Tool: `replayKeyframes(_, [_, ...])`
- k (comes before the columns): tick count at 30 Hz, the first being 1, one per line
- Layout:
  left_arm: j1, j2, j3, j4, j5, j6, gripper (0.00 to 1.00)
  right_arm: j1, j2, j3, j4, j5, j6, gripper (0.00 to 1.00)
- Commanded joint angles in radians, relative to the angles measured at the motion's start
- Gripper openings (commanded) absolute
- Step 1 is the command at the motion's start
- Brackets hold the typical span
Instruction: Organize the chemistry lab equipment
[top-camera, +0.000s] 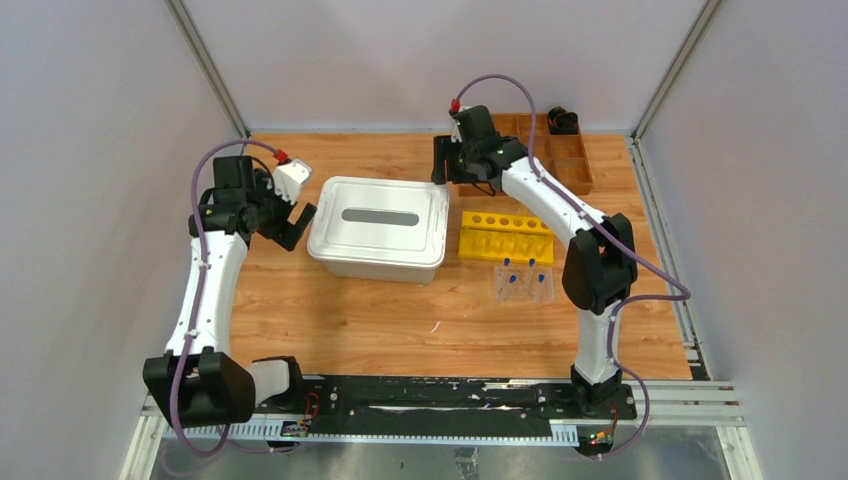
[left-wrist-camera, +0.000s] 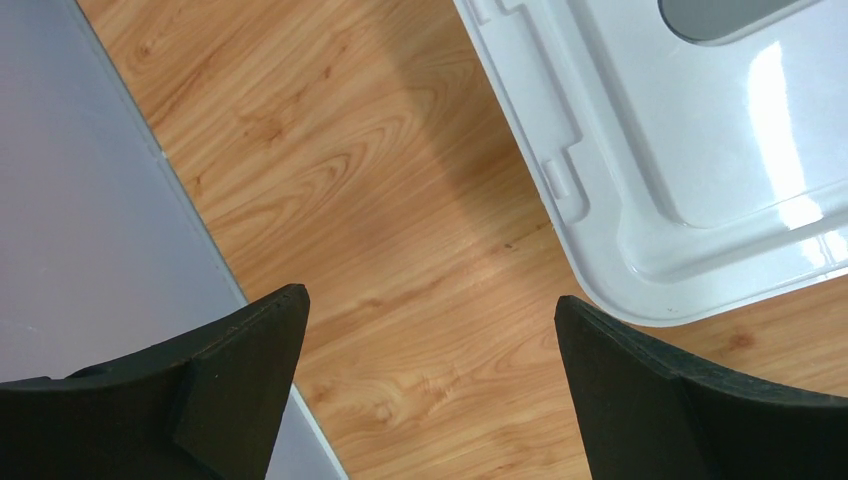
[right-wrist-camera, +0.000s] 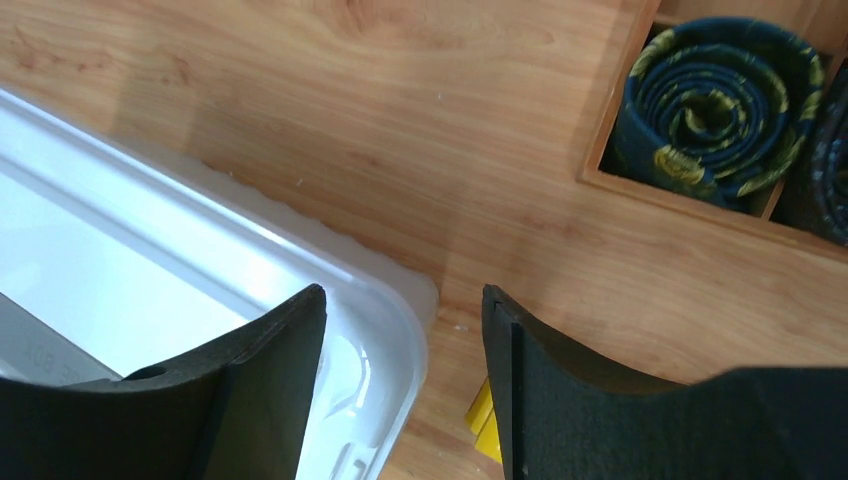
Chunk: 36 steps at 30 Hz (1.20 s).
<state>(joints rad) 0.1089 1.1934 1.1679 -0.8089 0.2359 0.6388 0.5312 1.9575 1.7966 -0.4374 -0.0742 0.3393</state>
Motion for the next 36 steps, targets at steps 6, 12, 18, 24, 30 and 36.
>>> replayKeyframes(6, [0.169, -0.019, 0.081, 0.022, 0.135, -0.203, 1.00, -0.071, -0.161, 0.002, -0.025, -0.058, -0.028, 0.70])
replayKeyframes(12, [0.232, -0.062, -0.065, 0.157, 0.115, -0.234, 1.00, -0.069, -0.544, -0.324, 0.051, 0.053, -0.076, 0.82])
replayKeyframes(18, [0.232, -0.141, -0.378, 0.417, 0.177, -0.300, 1.00, -0.099, -0.975, -0.802, 0.130, 0.538, -0.109, 0.92])
replayKeyframes(24, [0.231, -0.136, -0.541, 0.623, 0.227, -0.386, 1.00, -0.252, -1.218, -1.073, 0.145, 0.712, -0.063, 0.94])
replayKeyframes(30, [0.230, -0.121, -0.655, 0.827, 0.243, -0.444, 1.00, -0.401, -1.210, -1.298, 0.310, 0.711, -0.087, 1.00])
replayKeyframes(36, [0.195, -0.081, -0.713, 0.978, 0.284, -0.486, 1.00, -0.427, -1.049, -1.352, 0.470, 0.723, -0.114, 1.00])
